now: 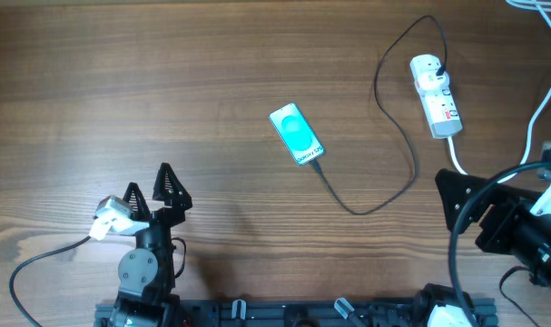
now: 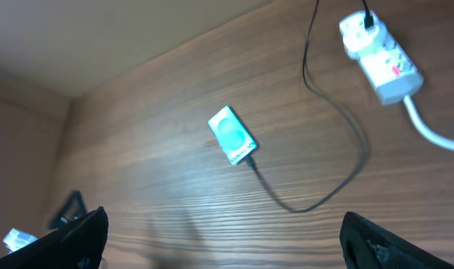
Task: Plug charger to phone and switch on socket
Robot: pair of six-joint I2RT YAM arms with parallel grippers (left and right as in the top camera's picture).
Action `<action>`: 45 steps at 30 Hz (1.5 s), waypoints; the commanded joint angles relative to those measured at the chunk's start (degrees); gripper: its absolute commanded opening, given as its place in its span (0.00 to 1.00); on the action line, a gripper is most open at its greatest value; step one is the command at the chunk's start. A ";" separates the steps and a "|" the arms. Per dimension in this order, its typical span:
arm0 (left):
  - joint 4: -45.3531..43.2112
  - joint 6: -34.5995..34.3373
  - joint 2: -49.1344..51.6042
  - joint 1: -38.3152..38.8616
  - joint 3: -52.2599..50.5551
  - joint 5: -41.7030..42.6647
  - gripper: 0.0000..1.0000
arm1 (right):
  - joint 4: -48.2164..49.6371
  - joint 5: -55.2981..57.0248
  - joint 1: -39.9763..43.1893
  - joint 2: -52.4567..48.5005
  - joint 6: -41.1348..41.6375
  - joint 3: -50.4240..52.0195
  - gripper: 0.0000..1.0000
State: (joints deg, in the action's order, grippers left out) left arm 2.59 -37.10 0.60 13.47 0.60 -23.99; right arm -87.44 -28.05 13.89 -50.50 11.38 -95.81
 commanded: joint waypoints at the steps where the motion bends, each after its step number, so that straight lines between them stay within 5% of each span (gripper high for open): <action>1: -0.11 0.90 0.20 -0.26 -0.26 0.33 1.00 | 2.62 -0.26 -0.24 1.20 -11.41 0.79 1.00; 10: -0.11 0.90 0.20 -0.26 -0.26 0.33 1.00 | 34.56 -2.45 -0.94 27.80 -8.00 35.01 1.00; 15: -0.11 0.90 0.20 -0.26 -0.26 0.33 1.00 | 59.63 -2.45 -7.98 40.00 -4.26 58.38 1.00; 21: -0.11 0.90 0.20 -0.26 -0.26 0.33 1.00 | 89.15 6.12 -10.56 47.21 12.85 83.80 1.00; 24: -0.11 0.90 0.20 -0.26 -0.26 0.33 1.00 | 99.60 8.37 -10.56 50.34 14.51 92.63 1.00; 34: -0.11 0.90 0.20 -0.26 -0.26 0.33 1.00 | 87.95 24.02 -10.58 50.31 15.76 95.54 1.00; 45: -0.11 0.90 0.20 -0.26 -0.26 0.33 1.00 | 87.52 24.61 -10.56 50.29 14.29 95.51 1.00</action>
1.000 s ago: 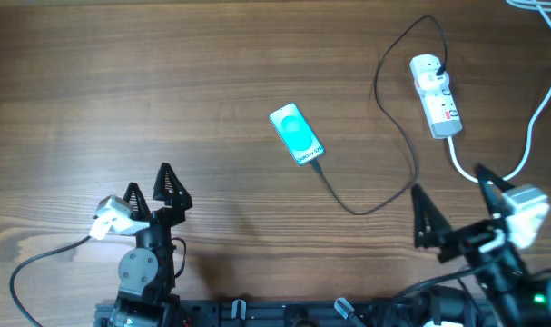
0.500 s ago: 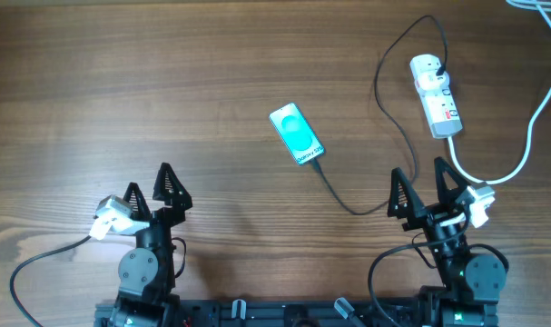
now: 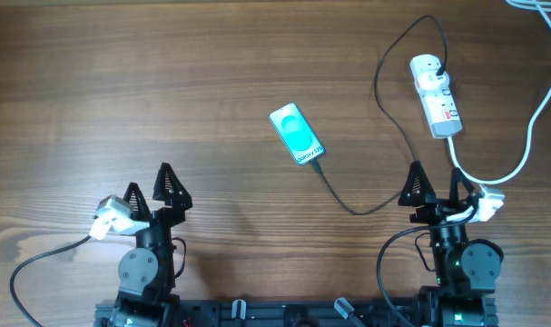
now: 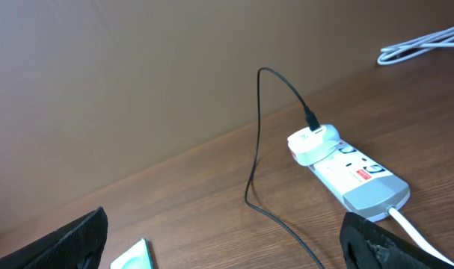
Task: Plug charger to phone and switch on socket
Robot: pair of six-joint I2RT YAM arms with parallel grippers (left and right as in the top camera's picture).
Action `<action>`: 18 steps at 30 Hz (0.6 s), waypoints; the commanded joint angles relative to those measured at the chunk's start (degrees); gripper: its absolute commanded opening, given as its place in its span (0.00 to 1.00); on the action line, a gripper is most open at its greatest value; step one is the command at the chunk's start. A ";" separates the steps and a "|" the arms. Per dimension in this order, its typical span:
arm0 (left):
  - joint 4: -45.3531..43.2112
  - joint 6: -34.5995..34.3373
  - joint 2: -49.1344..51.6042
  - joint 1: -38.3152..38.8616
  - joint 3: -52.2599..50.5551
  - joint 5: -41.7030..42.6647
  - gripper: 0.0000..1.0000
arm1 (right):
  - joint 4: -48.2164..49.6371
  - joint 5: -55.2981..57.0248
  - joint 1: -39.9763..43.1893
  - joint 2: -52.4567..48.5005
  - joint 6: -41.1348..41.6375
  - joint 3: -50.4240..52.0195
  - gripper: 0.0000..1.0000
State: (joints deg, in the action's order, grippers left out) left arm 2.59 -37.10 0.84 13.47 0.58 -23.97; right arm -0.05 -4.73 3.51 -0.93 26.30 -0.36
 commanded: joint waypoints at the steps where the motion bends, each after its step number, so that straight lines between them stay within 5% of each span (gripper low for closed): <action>1: -0.11 0.90 -0.04 -0.26 -0.24 0.31 1.00 | 0.13 1.31 -0.17 0.72 -0.63 0.07 1.00; 14: 0.04 1.18 -0.66 -5.25 -0.26 -0.83 1.00 | 0.13 1.31 -0.17 0.72 -0.63 0.07 1.00; 18: 0.04 7.93 -0.66 -11.08 -0.26 8.35 1.00 | 0.13 1.31 -0.17 0.72 -0.63 0.07 1.00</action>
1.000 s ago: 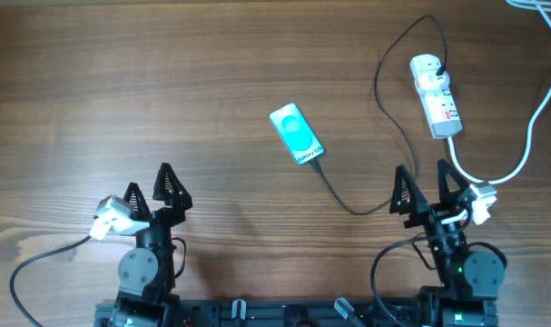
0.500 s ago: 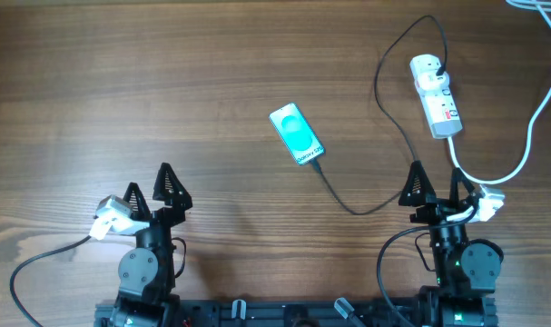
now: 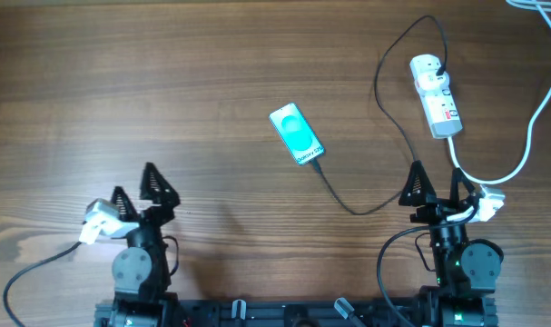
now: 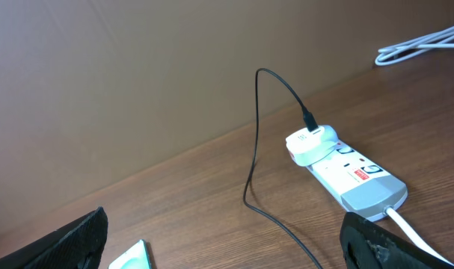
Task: Plug charger to phone and switch on socket
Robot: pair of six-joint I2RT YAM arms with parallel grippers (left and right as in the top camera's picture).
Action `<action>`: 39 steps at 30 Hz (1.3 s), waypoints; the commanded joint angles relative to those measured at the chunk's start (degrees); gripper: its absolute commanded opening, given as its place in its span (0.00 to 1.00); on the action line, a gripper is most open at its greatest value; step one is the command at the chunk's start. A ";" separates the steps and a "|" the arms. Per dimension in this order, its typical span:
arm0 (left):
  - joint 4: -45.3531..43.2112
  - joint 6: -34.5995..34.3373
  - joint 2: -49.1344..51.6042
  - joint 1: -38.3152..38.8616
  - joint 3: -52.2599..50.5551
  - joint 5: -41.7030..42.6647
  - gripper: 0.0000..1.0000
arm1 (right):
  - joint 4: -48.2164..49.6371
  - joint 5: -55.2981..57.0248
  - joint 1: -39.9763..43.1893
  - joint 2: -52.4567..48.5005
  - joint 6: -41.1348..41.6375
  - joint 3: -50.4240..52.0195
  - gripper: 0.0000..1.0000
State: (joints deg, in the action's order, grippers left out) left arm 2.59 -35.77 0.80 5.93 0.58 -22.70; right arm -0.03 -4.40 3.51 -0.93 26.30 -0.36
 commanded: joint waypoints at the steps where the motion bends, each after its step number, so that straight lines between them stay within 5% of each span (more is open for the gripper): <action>1: 0.26 9.81 -0.61 -4.68 -0.26 9.77 1.00 | 0.11 0.98 -0.17 0.72 -0.63 0.07 1.00; 6: 1.88 26.62 -0.61 -8.11 -0.26 23.26 1.00 | 0.11 0.98 -0.17 0.72 -0.66 0.07 1.00; 39: 1.79 30.64 -0.52 -8.35 -0.24 24.59 1.00 | 0.09 1.42 -0.20 0.79 -1.90 0.07 1.00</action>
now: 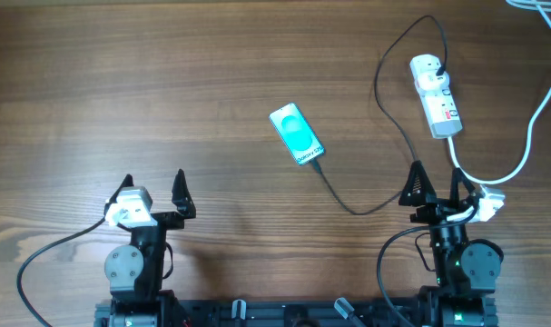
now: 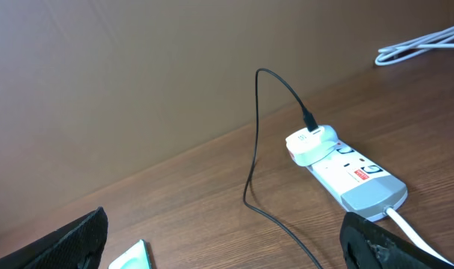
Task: Plug charger to phone and switch on socket
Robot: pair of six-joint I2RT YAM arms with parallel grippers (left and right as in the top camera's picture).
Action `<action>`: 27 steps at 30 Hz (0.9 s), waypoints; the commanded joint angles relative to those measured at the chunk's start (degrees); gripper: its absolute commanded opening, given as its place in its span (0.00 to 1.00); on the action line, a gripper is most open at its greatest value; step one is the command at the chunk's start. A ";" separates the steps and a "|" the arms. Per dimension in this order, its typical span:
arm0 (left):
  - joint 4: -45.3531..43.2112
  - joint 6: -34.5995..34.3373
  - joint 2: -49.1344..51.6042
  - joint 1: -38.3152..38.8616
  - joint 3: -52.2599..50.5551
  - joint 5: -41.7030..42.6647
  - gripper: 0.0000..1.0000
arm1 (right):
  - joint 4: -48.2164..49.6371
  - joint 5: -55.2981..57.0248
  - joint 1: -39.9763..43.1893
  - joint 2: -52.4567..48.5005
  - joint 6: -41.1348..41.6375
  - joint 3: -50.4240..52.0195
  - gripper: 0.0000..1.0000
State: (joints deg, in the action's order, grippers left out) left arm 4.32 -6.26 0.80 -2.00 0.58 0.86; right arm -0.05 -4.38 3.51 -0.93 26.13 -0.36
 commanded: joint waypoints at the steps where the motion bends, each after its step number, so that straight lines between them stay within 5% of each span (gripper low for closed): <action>1: 0.04 1.14 -0.52 -0.42 -0.24 1.03 1.00 | 0.07 0.81 -0.24 0.79 -5.44 0.07 1.00; 4: 0.07 1.14 -0.52 -0.42 -0.24 1.03 1.00 | 0.11 -0.13 -1.31 0.79 -18.27 0.11 1.00; 9: 0.04 1.14 -0.52 -0.42 -0.24 1.03 1.00 | 0.11 -0.09 -2.10 0.79 -24.79 0.11 1.00; 27: 0.04 1.14 -0.52 -0.42 -0.24 1.03 1.00 | 0.17 0.52 -2.10 0.74 -24.50 0.09 1.00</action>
State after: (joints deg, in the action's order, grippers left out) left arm 4.32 -6.26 0.80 -2.00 0.58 0.99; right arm -0.05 -4.40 1.65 -0.89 2.59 -0.36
